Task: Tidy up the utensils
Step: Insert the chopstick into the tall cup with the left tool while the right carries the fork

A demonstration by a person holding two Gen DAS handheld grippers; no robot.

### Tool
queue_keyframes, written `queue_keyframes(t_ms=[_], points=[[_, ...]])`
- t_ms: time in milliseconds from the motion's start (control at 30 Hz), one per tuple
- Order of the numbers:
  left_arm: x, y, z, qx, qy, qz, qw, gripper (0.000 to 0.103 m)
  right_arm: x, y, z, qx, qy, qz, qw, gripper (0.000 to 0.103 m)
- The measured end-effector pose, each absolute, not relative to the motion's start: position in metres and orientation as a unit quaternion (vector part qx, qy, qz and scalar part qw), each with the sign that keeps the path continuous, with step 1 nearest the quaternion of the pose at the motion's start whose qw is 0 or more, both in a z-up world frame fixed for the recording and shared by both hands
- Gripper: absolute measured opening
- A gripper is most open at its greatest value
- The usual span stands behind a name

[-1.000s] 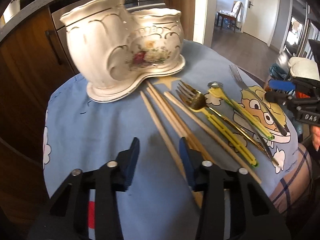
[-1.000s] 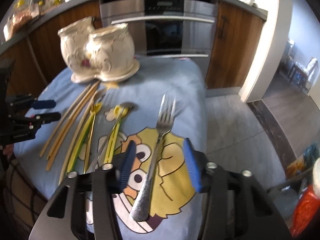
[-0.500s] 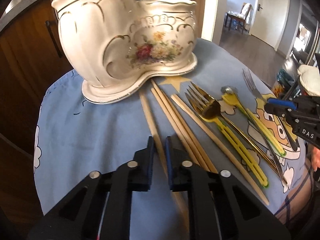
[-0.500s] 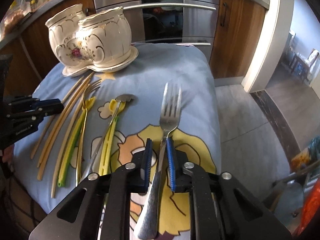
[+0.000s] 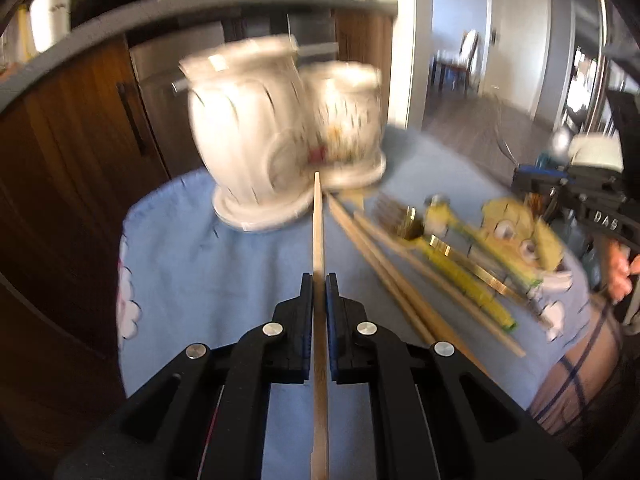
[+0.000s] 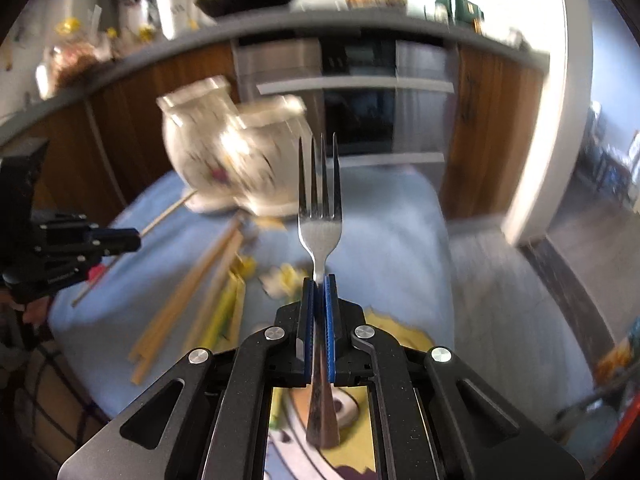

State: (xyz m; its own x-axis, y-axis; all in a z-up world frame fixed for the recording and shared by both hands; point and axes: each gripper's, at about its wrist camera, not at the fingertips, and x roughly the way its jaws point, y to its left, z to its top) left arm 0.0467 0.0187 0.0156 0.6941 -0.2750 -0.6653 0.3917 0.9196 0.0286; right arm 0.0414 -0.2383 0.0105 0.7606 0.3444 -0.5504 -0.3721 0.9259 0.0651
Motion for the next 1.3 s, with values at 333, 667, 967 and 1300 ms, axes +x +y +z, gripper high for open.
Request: queue_keyframes(t_ms=[333, 667, 967, 1300], points=[[0.042, 0.044, 0.085, 0.017, 0.183, -0.184, 0.966, 0.006, 0.04, -0.214, 0.07, -0.039, 0.173, 0.199, 0.964, 0.006], [0.086, 0.048, 0.152, -0.025, 0.074, -0.191, 0.978, 0.006, 0.072, -0.194, 0.122, -0.025, 0.141, 0.225, 0.964, 0.006], [0.139, 0.04, 0.163, -0.044, 0.036, -0.181, 0.982, 0.006, 0.111, -0.177, 0.151, 0.001, 0.101, 0.238, 0.966, 0.006], [0.187, 0.029, 0.121, -0.058, 0.062, -0.153, 0.985, 0.006, 0.168, -0.161, 0.116, 0.02, 0.118, 0.236, 0.964, 0.006]])
